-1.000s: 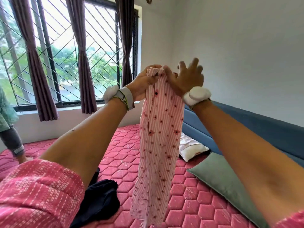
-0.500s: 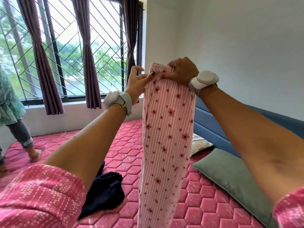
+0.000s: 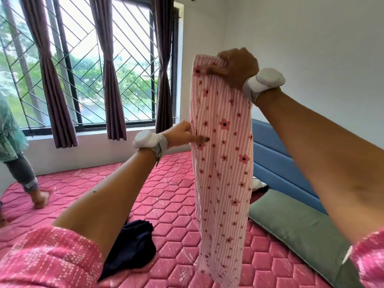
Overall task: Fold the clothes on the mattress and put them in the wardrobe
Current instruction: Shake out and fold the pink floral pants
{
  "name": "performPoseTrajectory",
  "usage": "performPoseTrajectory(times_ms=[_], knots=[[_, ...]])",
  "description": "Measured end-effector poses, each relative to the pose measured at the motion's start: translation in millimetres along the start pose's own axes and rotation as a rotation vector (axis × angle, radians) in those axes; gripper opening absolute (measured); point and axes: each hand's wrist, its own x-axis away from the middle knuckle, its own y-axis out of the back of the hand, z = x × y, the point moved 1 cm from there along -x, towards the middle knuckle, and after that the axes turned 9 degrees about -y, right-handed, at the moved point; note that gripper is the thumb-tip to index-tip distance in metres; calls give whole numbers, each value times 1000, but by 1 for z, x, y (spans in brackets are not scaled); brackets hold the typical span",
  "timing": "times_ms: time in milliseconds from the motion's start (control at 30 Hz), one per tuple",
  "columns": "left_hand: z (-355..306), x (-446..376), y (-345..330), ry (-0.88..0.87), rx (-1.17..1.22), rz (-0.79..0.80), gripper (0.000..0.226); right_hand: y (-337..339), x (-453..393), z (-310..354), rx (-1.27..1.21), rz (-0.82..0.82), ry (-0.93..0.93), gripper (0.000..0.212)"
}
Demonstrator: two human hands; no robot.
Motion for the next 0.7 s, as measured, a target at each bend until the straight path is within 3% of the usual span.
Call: performPoseTrajectory(times_ms=[67,167,233,333,433,600,700], knots=[[16,6,-12,10,-94,111,9,8,-1,1,38,-43,11,61],[46,15,-32,112,-273,157,45,18,-3,1,86,-109,30,66],[60,22,-43,174,-328,166,48,22,-4,0,91,-135,18,66],[70,34,-49,261,-231,-3,21,26,-6,-5,73,-118,0,64],[82,47,-47,302,-247,-233,29,27,-7,-13,27,-62,-4,63],[87,75,-50,422,-361,-134,33,31,-3,-5,-98,-49,9,59],[101,96,-45,517,-224,-317,34,38,-4,1,-169,-56,8,61]])
